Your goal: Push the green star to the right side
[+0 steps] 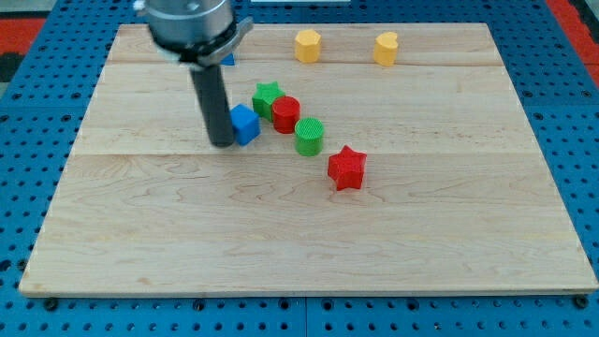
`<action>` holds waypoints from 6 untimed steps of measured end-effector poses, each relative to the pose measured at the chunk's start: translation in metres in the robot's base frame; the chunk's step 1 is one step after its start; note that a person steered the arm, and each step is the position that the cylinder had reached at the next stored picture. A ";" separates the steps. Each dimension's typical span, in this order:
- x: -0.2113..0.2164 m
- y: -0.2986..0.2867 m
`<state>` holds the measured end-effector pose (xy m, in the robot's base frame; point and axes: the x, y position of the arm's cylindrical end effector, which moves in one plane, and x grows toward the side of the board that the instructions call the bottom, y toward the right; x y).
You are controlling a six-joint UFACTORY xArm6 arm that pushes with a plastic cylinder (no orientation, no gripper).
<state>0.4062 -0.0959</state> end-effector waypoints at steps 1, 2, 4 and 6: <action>-0.033 -0.035; -0.053 -0.030; -0.047 0.094; -0.023 0.043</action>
